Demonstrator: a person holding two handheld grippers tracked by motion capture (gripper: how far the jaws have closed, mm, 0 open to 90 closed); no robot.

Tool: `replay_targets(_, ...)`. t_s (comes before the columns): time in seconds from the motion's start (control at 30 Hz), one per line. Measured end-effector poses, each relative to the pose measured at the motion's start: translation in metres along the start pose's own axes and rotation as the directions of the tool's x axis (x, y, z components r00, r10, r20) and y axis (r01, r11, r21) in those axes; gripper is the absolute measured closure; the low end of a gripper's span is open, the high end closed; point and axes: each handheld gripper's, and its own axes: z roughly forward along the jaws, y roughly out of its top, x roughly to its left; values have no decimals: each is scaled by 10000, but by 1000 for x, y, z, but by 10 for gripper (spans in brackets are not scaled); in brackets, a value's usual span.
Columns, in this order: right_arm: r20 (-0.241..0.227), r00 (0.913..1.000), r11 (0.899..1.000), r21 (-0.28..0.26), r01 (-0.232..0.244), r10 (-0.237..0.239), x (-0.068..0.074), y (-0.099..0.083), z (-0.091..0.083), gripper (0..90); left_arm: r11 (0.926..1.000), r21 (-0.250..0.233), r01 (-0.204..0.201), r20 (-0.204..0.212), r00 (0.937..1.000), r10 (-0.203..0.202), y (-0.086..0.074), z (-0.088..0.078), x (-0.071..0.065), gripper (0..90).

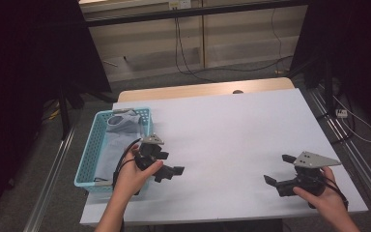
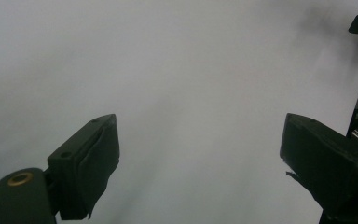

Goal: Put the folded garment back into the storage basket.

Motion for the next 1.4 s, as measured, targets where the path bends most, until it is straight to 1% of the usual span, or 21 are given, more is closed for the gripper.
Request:
replay_targets(0.27, 6, 10000, 10000, -45, 11, -11, 0, -1, -1, 15, 9999, -128, 76, 85, 9999, -75, -7, 4, -2, 122)
replay_targets(0.3, -9, 10000, 10000, -42, 16, -16, 0, -1, -2, 15, 9999, -111, -28, 99, 9999, 30, -9, 4, -2, 121)
replay_targets(0.4, -4, 10000, 10000, -43, 40, -40, 0, -1, -2, 14, 9998, -125, -145, 194, 9997, 148, -12, 6, -3, 121)
replay_targets(0.43, 10, 10000, 10000, -35, 39, -39, 0, -2, -1, 14, 9998, -65, -185, 184, 9997, 186, -13, 6, -3, 119)
replay_targets(0.6, 26, 10000, 10000, -40, 13, -12, -1, -2, -2, 14, 9997, -144, -184, 283, 9994, 188, -17, 9, -4, 119)
replay_targets(0.67, 47, 10000, 10000, -56, -12, 12, -1, -3, -3, 14, 9997, -210, -149, 241, 9996, 154, -18, 9, -5, 119)
replay_targets(0.73, 52, 10000, 10000, -57, -3, 3, -1, -4, -3, 14, 9996, -85, -272, 293, 9992, 275, -18, 11, -6, 119)
replay_targets(0.77, 55, 10000, 10000, -57, -9, 9, -1, -4, -3, 14, 9996, -85, -272, 293, 9992, 275, -18, 11, -6, 119)
replay_targets(0.8, 61, 10000, 10000, -57, -12, 13, -1, -4, -3, 14, 9990, 28, -435, 236, 9988, 434, -19, 12, -6, 118)
replay_targets(0.83, 61, 10000, 10000, -57, -12, 13, -1, -4, -3, 14, 9990, 28, -435, 236, 9988, 434, -19, 12, -6, 118)
replay_targets(0.87, 70, 10000, 10000, -42, -28, 28, -2, -5, -4, 14, 9991, -3, -433, 323, 9985, 433, -20, 13, -7, 118)
replay_targets(1.1, 150, 9999, 10000, -26, -63, 64, -4, -8, -6, 14, 9987, -101, -494, 401, 9980, 498, -25, 13, -6, 118)
replay_targets(1.17, 143, 9999, 10000, -29, -67, 67, -4, -8, -6, 14, 9991, -48, -425, 412, 9982, 426, -27, 14, -6, 118)
replay_targets(1.2, 140, 9999, 10000, -16, -51, 51, -3, -8, -6, 14, 9989, -37, -460, 390, 9982, 462, -28, 15, -5, 118)
replay_targets(1.27, 120, 9999, 10000, -47, -12, 13, -2, -8, -7, 14, 9978, -22, -661, 371, 9971, 661, -29, 15, -6, 118)
replay_targets(1.37, 99, 9999, 10000, -40, 38, -37, -2, -8, -7, 14, 9980, -81, -625, 365, 9974, 627, -30, 15, -7, 117)
replay_targets(1.4, 104, 9999, 10000, -30, 30, -29, -2, -8, -6, 14, 9976, -76, -684, 351, 9970, 686, -30, 15, -7, 117)
